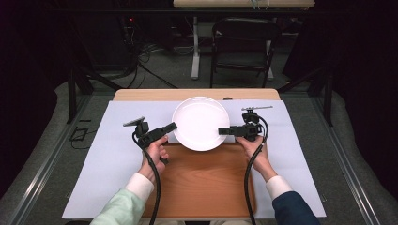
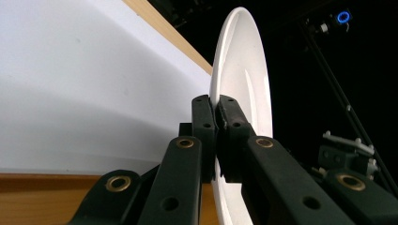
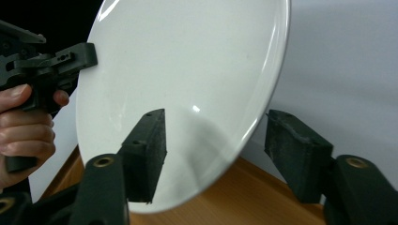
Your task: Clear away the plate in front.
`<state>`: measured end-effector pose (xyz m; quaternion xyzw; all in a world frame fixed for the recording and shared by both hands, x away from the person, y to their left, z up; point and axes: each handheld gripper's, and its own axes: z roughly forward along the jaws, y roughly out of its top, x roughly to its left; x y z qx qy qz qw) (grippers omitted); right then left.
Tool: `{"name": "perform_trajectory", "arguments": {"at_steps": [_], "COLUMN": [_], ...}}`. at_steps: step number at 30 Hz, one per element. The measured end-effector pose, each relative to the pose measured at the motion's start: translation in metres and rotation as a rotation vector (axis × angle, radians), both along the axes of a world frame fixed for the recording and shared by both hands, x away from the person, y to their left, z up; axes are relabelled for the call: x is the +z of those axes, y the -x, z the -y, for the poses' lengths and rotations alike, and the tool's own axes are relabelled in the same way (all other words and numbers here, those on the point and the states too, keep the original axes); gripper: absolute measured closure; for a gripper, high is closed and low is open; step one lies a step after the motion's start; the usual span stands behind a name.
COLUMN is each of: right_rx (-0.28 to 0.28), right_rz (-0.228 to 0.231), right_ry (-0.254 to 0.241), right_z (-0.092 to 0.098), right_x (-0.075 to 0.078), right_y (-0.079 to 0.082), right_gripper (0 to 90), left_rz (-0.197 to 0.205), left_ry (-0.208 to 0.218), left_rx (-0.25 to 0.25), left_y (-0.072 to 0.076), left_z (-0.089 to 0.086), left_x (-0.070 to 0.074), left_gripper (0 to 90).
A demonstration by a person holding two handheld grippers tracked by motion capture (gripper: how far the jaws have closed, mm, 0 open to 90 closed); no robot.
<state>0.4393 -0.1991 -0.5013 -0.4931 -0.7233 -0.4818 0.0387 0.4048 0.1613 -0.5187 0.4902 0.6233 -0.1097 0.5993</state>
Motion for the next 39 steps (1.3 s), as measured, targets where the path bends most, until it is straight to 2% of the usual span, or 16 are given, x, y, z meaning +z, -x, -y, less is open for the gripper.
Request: {"name": "perform_trajectory", "arguments": {"at_steps": [3,6,8,9,14,24,28,39], "right_rx": [-0.001,-0.01,-0.002,0.0,0.013,0.033,0.035,0.039], "right_rz": [0.015,0.021,0.014,0.012,0.003,0.014,0.019,0.046], "right_ry": [0.007,0.019,0.018,0.033,0.037,0.033,0.04,0.038], "right_z": [0.0,0.004,0.006,0.006,0.004,0.0,-0.001,-0.002], "right_x": [0.003,0.007,0.008,0.009,0.012,0.02,0.021,0.028], "right_y": [0.002,0.006,0.011,0.014,0.027,0.042,0.046,0.06], "right_gripper": [49.7,60.9,64.4,64.7,67.9,71.9,72.9,76.5], "left_rz": [0.015,0.028,0.03,0.035,0.034,0.064,0.078,0.11], "left_ry": [-0.013,-0.021,-0.03,-0.035,-0.047,-0.113,-0.169,-0.255], "left_rx": [-0.033,-0.052,-0.075,-0.078,-0.095,-0.11,-0.113,-0.129], "left_y": [0.006,0.013,0.017,0.019,0.025,0.033,0.035,0.042], "left_z": [0.003,0.002,0.0,0.0,-0.005,-0.009,-0.008,-0.006], "left_x": [0.001,0.002,0.002,0.002,0.0,0.008,0.012,0.017], "left_gripper": [87.3,87.4,87.3,87.3,86.9,85.1,84.1,81.1]}}
